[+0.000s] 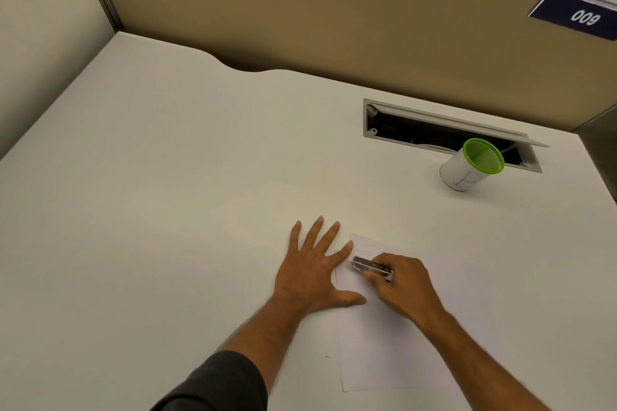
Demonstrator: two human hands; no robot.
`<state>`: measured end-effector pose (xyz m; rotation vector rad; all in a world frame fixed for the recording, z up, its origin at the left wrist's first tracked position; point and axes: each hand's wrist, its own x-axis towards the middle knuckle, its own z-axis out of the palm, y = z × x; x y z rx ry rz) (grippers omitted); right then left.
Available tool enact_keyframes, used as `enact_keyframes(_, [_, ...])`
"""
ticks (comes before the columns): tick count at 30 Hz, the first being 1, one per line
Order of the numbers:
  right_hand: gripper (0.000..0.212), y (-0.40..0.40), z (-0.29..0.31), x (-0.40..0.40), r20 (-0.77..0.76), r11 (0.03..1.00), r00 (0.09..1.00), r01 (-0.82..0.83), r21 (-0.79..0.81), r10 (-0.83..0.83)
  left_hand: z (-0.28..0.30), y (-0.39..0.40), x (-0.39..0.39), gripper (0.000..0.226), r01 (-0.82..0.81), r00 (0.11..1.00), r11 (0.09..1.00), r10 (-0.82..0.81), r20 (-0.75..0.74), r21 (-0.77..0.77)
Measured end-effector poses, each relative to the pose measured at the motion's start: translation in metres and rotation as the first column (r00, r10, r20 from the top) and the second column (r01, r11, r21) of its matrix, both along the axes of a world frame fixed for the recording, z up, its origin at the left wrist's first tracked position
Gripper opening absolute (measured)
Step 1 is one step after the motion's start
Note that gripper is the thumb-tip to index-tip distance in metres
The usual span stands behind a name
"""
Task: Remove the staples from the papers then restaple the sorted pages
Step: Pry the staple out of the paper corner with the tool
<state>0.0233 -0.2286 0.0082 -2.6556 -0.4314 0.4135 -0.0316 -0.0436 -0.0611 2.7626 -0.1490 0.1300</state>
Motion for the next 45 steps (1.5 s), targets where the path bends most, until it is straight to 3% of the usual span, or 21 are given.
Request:
enact_keyframes(6, [0.018, 0.003, -0.009, -0.005, 0.055, 0.996, 0.996, -0.061, -0.070, 0.065, -0.001, -0.001, 0.000, 0.101, -0.001, 1.000, 1.000, 0.001, 0.022, -0.022])
enact_keyframes(16, [0.016, 0.007, -0.012, -0.007, 0.051, 0.999, 0.999, 0.016, -0.047, -0.014, -0.003, -0.002, 0.001, 0.101, -0.002, 1.000, 1.000, 0.003, 0.029, -0.020])
enact_keyframes(24, [0.023, 0.013, -0.007, 0.004, -0.125, 0.990, 0.983, 0.134, -0.034, -0.137, 0.001, -0.001, 0.000, 0.104, -0.002, 1.000, 1.000, 0.002, -0.004, 0.002])
enact_keyframes(33, [0.029, 0.013, -0.001, 0.019, -0.380, 0.963, 0.890, 0.268, -0.012, -0.253, 0.001, -0.001, 0.000, 0.102, -0.010, 1.000, 1.000, 0.010, -0.005, -0.009])
enact_keyframes(40, [0.029, 0.012, -0.002, 0.022, -0.444, 0.932, 0.837, 0.362, 0.008, -0.321, 0.000, -0.001, 0.000, 0.102, -0.010, 1.000, 1.000, 0.010, 0.002, -0.003])
enact_keyframes(45, [0.028, 0.014, 0.006, 0.036, -0.495, 0.853, 0.748, 0.521, 0.025, -0.442, 0.000, -0.001, 0.001, 0.102, -0.008, 1.000, 1.000, 0.008, 0.004, -0.005])
